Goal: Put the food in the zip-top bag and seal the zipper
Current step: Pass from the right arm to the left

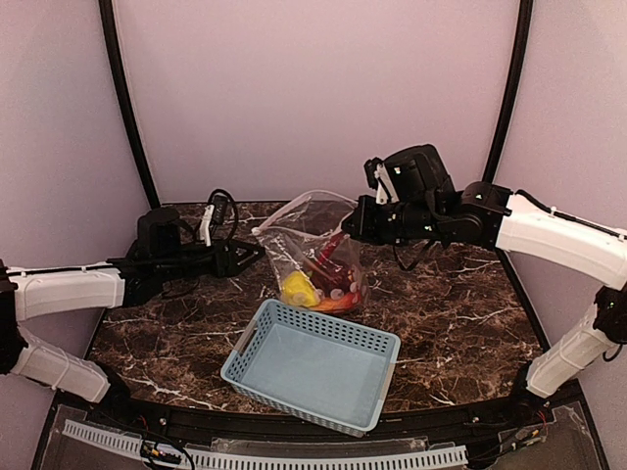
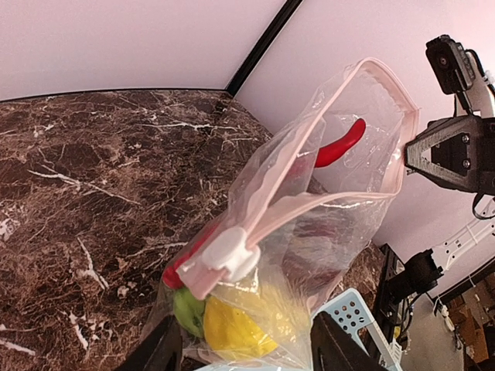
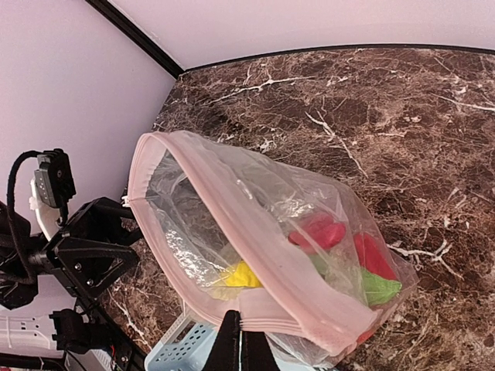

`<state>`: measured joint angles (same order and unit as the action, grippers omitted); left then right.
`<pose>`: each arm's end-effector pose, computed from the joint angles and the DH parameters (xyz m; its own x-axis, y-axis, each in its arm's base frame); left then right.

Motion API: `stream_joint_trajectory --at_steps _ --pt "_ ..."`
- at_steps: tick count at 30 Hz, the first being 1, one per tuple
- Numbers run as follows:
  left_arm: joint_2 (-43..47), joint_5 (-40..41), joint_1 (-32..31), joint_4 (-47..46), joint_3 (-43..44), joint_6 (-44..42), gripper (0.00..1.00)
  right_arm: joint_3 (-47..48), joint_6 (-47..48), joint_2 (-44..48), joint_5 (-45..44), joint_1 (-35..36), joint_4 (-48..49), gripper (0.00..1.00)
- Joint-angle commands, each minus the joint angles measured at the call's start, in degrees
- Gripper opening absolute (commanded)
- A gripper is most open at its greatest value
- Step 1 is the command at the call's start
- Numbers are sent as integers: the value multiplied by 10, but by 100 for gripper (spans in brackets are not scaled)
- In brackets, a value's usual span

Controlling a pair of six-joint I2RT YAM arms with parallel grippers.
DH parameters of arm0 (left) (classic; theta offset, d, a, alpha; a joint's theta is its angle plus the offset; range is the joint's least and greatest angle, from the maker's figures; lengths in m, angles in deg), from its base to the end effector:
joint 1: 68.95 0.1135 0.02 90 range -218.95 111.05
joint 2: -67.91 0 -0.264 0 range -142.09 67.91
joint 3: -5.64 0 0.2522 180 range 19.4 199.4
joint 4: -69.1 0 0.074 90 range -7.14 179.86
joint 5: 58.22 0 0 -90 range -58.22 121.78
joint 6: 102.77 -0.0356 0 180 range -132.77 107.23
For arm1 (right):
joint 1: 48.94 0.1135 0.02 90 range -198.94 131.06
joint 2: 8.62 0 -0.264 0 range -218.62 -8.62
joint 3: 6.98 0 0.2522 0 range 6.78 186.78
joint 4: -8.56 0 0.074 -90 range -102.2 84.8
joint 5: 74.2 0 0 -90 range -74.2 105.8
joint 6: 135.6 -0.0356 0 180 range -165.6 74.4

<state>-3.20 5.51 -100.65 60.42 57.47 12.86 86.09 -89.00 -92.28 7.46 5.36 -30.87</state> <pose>0.2271 -0.1588 0.2605 -0.5050 -0.1440 -0.8510 0.6909 0.5236 -0.4986 0.1992 0.2684 0.3625 -0.7138 0.1716 -0.6790 -0.3300 0.7728 0.5422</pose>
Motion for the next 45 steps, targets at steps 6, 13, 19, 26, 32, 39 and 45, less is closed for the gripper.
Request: stream_joint_trajectory --at_steps 6,13,19,26,32,39,45 --pt "-45 -37 3 -105 -5 57 45 -5 -1 18 4 -5 18 0" --pt "-61 -34 2 -118 0 66 35 -6 -2 21 4 -5 18 0" --pt "-82 -30 2 -139 8 80 19 -16 -6 26 -1 -5 18 0" --pt "-80 -44 2 -177 22 77 1 -28 -6 49 -18 -5 10 0" --pt "-58 -84 3 -94 53 16 1 -27 42 83 -45 -5 -6 23" --pt "-47 -151 3 55 117 -83 1 8 188 108 -13 -6 -10 63" --pt "-56 -207 2 189 194 -177 1 49 357 78 137 -4 -2 65"
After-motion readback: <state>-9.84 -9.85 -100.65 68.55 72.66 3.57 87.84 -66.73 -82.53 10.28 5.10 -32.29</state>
